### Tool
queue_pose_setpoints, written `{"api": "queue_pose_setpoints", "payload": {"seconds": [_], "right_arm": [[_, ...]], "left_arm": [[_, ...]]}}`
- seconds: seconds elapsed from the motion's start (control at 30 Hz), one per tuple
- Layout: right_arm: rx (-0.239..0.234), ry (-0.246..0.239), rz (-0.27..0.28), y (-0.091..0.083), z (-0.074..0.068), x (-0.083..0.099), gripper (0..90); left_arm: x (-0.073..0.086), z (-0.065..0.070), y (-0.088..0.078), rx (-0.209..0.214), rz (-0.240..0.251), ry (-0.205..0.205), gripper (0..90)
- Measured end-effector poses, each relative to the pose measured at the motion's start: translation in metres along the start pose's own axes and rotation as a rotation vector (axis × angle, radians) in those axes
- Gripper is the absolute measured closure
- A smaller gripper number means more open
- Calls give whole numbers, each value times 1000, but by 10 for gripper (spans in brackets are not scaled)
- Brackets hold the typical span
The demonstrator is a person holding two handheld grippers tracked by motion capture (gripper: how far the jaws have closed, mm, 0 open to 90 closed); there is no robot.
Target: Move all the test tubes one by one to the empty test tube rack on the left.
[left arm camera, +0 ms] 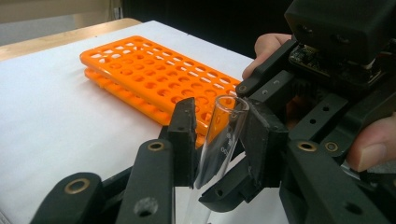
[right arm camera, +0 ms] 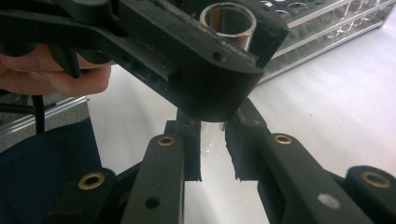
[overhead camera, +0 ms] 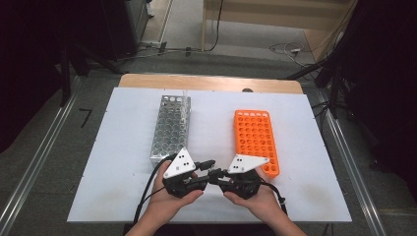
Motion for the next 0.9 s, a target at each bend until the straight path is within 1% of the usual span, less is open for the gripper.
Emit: {"api": "queue_pose_setpoints", "payload": {"seconds": [0.07, 0.13, 0.33, 0.43, 0.5, 0.6, 0.63, 0.67, 0.7, 0.73, 0.77, 0.8, 0.87, 0.9], "right_arm": [[0, -1, -2, 0, 0, 0, 740], [-1, -2, -3, 1, -1, 0, 740], [-9, 4, -6, 1, 0, 1, 740], [-14, 7, -6, 1, 0, 1, 735], [-17, 7, -6, 0, 0, 1, 730], [-21, 6, -6, -1, 1, 2, 680], [-21, 6, -6, -1, 1, 2, 680], [-24, 5, -4, -2, 2, 3, 621], [-24, 5, -4, -2, 2, 3, 621], [-25, 1, 4, -4, 3, 3, 535], [-25, 1, 4, -4, 3, 3, 535], [-27, 2, 11, -6, 4, 3, 494], [-31, 10, 21, -10, 6, 4, 402], [-26, 20, 30, -14, 10, 5, 321]], "left_arm": [[0, 0, 1, 1, -3, 4, 679], [1, 1, 1, 3, -5, 7, 715], [0, 0, 0, -6, -3, 13, 744], [0, -2, -1, -14, -1, 12, 755], [0, -2, -2, -6, 7, 3, 756], [-1, -4, -3, -4, 14, -4, 757], [-1, -4, -3, -3, 17, -7, 757], [-2, -5, -4, -4, 22, -9, 757], [-2, -5, -4, -6, 21, -9, 757], [-2, -6, -5, -8, 23, -9, 757], [-3, -7, -6, -11, 26, -10, 757], [-3, -8, -8, -14, 29, -10, 757], [-4, -11, -10, -20, 33, -14, 757], [-4, -13, -12, -25, 32, -14, 757]]}}
Point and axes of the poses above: each handheld gripper's, and its own axes: y roughly forward along the jaws, x roughly out of its underside, z roughly to its right, the point moved 5 cm from there along y, roughly forward along the jaws, and after that the axes turned 9 degrees about x, right-handed, at the moved point
